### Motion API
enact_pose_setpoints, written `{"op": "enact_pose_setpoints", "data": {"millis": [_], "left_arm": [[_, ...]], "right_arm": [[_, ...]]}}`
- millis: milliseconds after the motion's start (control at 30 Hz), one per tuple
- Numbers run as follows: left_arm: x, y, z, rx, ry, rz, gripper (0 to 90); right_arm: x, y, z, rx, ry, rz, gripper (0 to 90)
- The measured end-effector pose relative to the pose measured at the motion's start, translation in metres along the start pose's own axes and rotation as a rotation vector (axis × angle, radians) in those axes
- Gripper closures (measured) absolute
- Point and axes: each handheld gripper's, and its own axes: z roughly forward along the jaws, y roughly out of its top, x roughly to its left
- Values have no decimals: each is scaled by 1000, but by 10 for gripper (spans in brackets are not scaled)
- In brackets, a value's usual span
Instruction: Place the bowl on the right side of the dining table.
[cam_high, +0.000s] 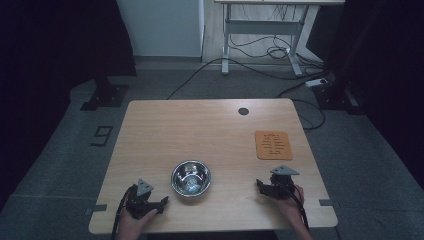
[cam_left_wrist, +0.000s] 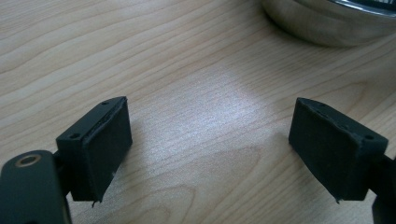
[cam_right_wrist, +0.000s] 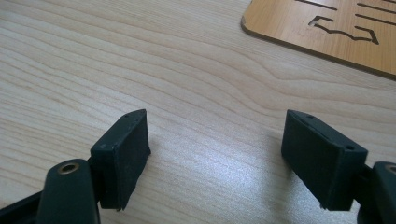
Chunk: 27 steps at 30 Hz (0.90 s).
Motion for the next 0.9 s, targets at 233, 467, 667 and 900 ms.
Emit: {"op": "enact_pose_setpoints", "data": {"millis": [233, 467, 667, 900], "left_arm": [[0, 0, 0, 0, 0, 0, 127], [0, 0, 0, 0, -1, 0, 126], [0, 0, 0, 0, -1, 0, 126], [0, 0, 0, 0, -3, 1, 123]], "right_arm": [[0, 0, 0, 0, -6, 5, 226], [2, 0, 0, 1, -24, 22, 224], [1, 1, -2, 4, -21, 64, 228], [3, 3, -5, -18, -14, 86, 235]]}}
